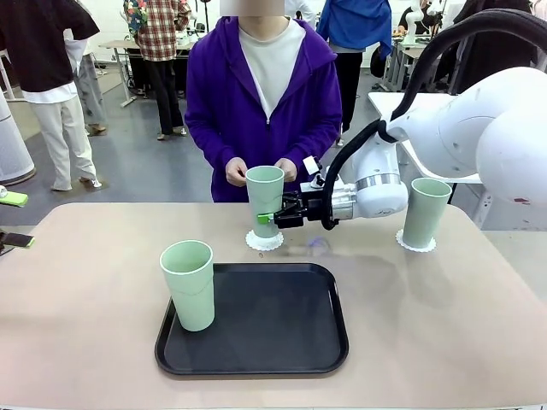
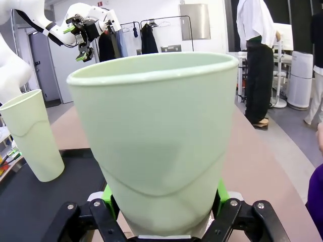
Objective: Place coasters on the table and set cups on them.
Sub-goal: Take one Reusable plastic cup from the Flat Tray and place it on a coaster set by the human.
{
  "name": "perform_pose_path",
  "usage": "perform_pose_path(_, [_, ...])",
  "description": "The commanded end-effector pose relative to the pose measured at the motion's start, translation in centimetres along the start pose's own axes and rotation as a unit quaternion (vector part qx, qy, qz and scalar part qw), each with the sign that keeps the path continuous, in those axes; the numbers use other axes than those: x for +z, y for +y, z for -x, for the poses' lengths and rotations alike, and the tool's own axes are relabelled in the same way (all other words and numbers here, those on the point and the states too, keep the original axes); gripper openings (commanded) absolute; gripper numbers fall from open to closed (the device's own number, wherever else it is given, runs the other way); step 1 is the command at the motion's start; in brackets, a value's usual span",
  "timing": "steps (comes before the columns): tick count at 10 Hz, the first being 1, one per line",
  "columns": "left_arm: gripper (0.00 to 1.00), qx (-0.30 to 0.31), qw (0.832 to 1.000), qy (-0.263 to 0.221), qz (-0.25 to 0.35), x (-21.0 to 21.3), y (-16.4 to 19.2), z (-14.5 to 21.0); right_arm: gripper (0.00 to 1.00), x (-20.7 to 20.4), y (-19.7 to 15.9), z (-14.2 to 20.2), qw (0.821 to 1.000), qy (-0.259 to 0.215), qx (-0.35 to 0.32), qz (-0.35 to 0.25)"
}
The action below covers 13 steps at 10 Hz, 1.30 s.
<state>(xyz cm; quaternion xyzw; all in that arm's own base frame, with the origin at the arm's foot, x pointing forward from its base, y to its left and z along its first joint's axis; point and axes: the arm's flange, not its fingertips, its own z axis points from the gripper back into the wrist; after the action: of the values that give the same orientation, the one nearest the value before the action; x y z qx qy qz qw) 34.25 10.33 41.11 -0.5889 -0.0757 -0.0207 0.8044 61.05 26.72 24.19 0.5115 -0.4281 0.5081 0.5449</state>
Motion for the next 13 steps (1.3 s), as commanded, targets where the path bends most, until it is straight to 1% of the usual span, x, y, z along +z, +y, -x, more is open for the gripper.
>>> perform_pose_path(1, [1.00,-0.008,1.000,-0.005,0.009,0.0,-0.1,-0.1,0.83,-0.3,-1.2,0.5,1.000,0.002,0.007,-0.004])
perform_pose_path(8, [1.00,-0.008,1.000,-0.005,0.009,0.0,-0.1,-0.1,0.83,-0.8,-1.8,2.8,1.000,0.016,-0.010,-0.004])
perform_pose_path(11, [1.00,-0.008,1.000,-0.005,0.009,0.0,-0.1,-0.1,0.83,-0.8,-1.8,2.8,1.000,0.020,-0.014,-0.007])
perform_pose_path(12, [1.00,-0.008,1.000,-0.005,0.009,0.0,-0.1,-0.1,1.00,-0.8,-1.8,2.8,0.999,0.027,-0.019,-0.006])
perform_pose_path(13, [1.00,-0.008,1.000,-0.005,0.009,0.0,-0.1,-0.1,1.00,-0.8,-1.7,2.7,0.999,0.032,-0.022,-0.006])
